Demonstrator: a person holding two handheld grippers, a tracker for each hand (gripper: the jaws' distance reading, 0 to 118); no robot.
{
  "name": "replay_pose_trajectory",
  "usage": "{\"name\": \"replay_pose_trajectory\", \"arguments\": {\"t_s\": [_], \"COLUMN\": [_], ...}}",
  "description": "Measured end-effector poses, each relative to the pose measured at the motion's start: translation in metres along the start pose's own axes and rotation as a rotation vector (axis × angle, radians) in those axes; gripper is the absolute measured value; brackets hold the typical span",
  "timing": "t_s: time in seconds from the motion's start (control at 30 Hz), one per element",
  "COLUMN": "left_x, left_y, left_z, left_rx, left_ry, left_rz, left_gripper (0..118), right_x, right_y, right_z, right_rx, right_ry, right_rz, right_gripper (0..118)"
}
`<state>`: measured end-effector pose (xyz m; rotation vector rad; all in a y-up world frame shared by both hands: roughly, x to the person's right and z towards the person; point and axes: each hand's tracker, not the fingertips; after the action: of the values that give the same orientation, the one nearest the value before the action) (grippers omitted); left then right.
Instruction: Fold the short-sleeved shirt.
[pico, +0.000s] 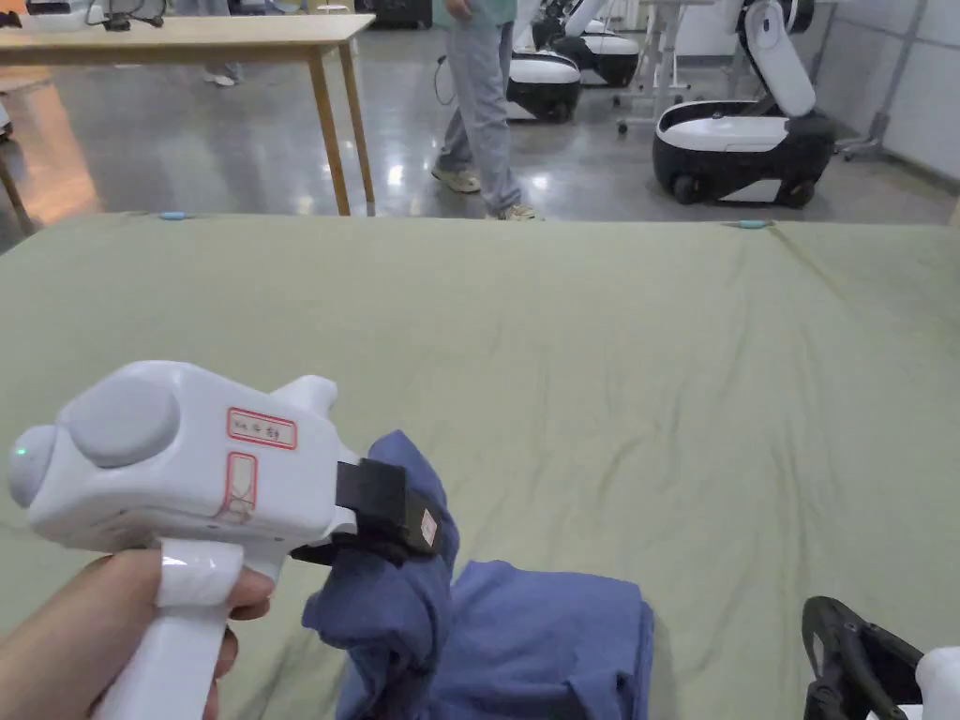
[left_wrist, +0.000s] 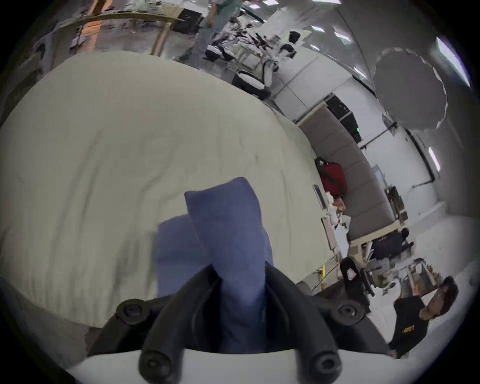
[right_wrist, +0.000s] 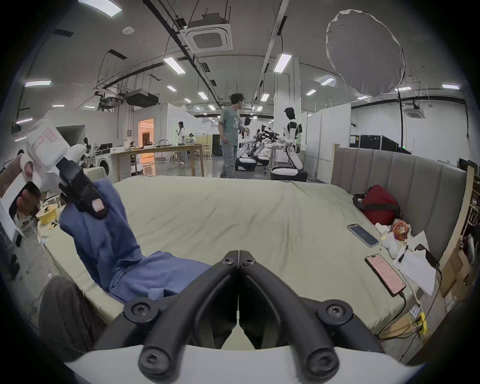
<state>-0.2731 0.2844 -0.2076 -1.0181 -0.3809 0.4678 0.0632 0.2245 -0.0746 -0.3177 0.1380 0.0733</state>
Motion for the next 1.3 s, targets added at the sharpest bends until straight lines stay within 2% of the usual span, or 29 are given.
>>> {"name": "replay_pose_trajectory", "arguments": {"t_s": [0.1,0.27,0.3,0.37,0.4,0.43,0.5,0.57,0.6,0.63,0.67,0.7,0.93,1.03,1.1,1.2,1.3], "left_x": [0.027,0.042,0.043,0.039,0.037,0.036,0.031,0.026,0.021,0.015,0.01,0.007,-0.005,-0.012,-0.018,-0.03,-0.029], "left_y": [-0.008,-0.02,-0.023,-0.024,-0.024,-0.023,-0.021,-0.016,-0.015,-0.014,-0.013,-0.012,-0.039,-0.061,-0.073,-0.081,-0.077], "left_z": [-0.04,-0.11,-0.119,-0.131,-0.131,-0.124,-0.111,-0.086,-0.076,-0.067,-0.06,-0.057,-0.121,-0.156,-0.173,-0.183,-0.176], "left_rx": [-0.031,-0.1,-0.113,-0.152,-0.166,-0.084,-0.096,-0.037,-0.001,0.029,0.06,0.055,-0.124,-0.206,-0.223,-0.201,-0.194], "left_ry": [0.049,0.059,0.051,-0.011,-0.019,-0.033,-0.027,-0.075,-0.112,-0.141,-0.169,-0.195,-0.401,-0.416,-0.366,-0.396,-0.403], "left_rz": [-0.065,-0.081,-0.086,-0.055,-0.049,-0.064,-0.067,-0.03,-0.017,0.0,0.021,0.026,0.14,0.175,0.166,0.174,0.179], "left_gripper": [9,11,30,109,117,115,115,106,89,63,20,0,0,0,0,0,0], "right_x": [0.007,0.019,0.022,0.027,0.029,0.032,0.035,0.038,0.038,0.038,0.038,0.038,0.032,0.032,0.033,0.034,0.034], "right_y": [-0.001,-0.004,-0.005,-0.007,-0.008,-0.009,-0.011,-0.012,-0.012,-0.013,-0.013,-0.013,-0.012,-0.014,-0.016,-0.018,-0.017], "right_z": [0.002,0.006,0.007,0.007,0.008,0.008,0.007,0.004,0.003,0.001,0.0,-0.002,-0.003,-0.003,-0.004,-0.007,-0.019], "right_rx": [-0.005,-0.011,-0.014,-0.022,-0.025,-0.03,-0.036,-0.043,-0.045,-0.046,-0.047,-0.049,-0.062,-0.083,-0.097,-0.129,-0.192], "right_ry": [-0.017,-0.048,-0.053,-0.066,-0.07,-0.075,-0.083,-0.084,-0.084,-0.086,-0.087,-0.085,-0.068,-0.06,-0.053,-0.01,0.091], "right_rz": [-0.011,-0.024,-0.027,-0.035,-0.037,-0.039,-0.043,-0.055,-0.058,-0.06,-0.061,-0.06,-0.067,-0.071,-0.071,-0.101,-0.161], "right_gripper": [1,1,1,1,1,1,1,1,1,1,1,1,1,1,1,1,1]}}
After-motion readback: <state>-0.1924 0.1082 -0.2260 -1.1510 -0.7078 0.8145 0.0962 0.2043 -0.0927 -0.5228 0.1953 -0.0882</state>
